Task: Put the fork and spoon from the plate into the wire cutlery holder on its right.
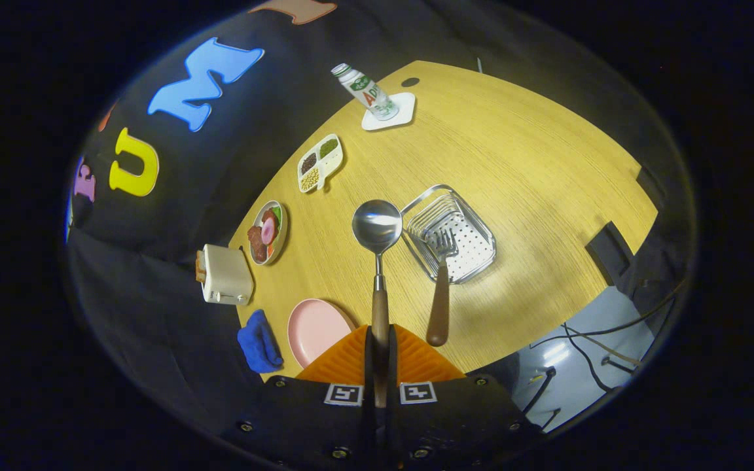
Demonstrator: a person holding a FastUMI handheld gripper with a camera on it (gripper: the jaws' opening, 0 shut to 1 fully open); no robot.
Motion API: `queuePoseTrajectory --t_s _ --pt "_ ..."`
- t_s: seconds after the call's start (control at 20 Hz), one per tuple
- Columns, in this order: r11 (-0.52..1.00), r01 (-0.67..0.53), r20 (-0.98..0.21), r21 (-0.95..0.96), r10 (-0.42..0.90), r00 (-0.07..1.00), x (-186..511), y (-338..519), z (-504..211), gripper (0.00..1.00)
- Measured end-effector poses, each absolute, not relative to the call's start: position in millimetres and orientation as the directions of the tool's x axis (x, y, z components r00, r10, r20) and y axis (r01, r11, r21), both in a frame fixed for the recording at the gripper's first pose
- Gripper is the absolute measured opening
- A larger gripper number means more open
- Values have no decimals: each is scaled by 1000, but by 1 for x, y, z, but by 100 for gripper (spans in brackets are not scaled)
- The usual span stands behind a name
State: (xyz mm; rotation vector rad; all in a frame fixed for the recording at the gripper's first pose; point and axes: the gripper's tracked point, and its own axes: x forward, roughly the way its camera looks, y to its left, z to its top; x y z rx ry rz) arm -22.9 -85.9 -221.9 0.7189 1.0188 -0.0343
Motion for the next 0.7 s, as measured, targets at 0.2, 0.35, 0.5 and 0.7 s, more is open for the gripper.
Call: queuePoseTrajectory --t_s 0.2,0.35,0.5,0.7 --pt "721 413 -794 556 315 520 -28 -94 -225 6" --pt "673 460 -795 578 339 503 -30 -95 -224 6" --pt "642 506 -806 576 339 486 -27 -95 -229 6" --pt "653 525 -822 545 293 488 -21 -104 -228 9"
